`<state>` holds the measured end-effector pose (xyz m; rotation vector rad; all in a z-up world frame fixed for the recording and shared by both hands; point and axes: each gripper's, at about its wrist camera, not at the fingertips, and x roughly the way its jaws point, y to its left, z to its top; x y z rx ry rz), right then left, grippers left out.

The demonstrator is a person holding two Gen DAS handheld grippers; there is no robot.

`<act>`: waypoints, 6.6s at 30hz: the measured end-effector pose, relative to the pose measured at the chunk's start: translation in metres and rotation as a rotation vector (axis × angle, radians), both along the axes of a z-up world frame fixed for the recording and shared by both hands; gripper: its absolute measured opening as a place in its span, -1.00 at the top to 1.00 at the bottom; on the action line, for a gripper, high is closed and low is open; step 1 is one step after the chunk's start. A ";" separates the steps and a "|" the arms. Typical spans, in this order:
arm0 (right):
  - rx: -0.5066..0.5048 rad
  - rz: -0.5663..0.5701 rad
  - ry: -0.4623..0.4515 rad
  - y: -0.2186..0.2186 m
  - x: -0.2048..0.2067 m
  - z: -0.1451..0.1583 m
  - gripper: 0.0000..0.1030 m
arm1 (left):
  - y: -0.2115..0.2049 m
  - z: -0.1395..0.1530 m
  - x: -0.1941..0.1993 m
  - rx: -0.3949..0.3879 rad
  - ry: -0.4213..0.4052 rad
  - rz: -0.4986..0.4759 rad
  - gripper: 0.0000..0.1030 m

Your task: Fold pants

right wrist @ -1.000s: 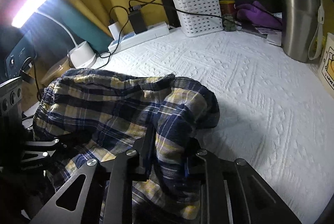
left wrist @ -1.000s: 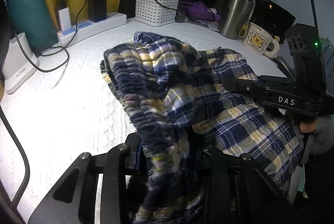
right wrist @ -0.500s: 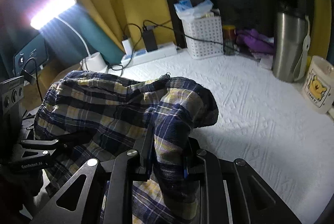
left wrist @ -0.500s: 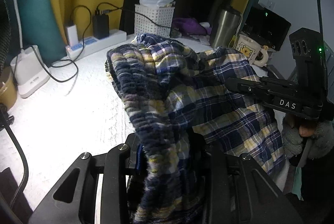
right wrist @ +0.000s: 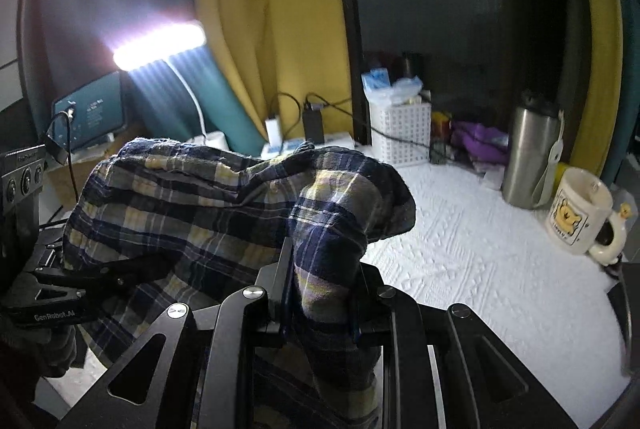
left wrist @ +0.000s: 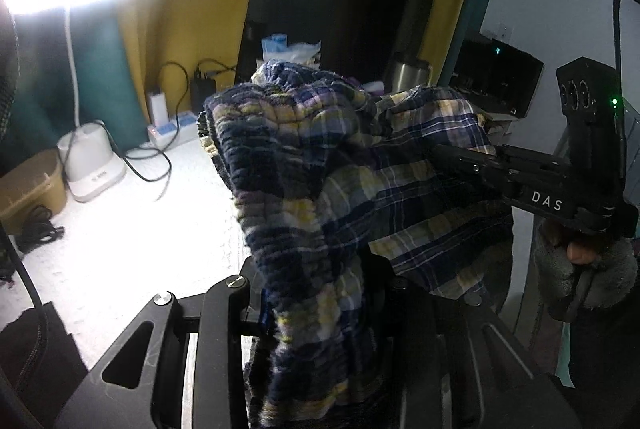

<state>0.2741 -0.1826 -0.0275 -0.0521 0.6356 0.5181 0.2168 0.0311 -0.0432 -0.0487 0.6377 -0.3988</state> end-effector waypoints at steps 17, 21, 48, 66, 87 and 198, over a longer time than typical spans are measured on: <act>0.030 0.068 -0.244 0.026 -0.080 0.087 0.59 | 0.031 0.065 -0.100 0.014 -0.252 0.077 0.40; 0.041 0.109 -0.293 0.041 -0.099 0.104 0.59 | 0.044 0.074 -0.127 0.019 -0.296 0.114 0.40; -0.024 0.316 -0.078 0.183 -0.079 0.022 0.59 | 0.146 -0.001 -0.153 0.032 -0.087 0.315 0.40; -0.085 0.308 0.163 0.230 -0.001 -0.070 0.59 | 0.175 -0.065 -0.090 -0.011 0.161 0.374 0.36; -0.107 0.244 0.302 0.196 0.053 -0.109 -0.19 | 0.192 -0.080 -0.076 -0.066 0.256 0.441 0.22; -0.136 0.041 0.180 0.037 -0.121 -0.086 -0.43 | 0.098 -0.051 -0.177 0.161 0.081 0.472 -0.36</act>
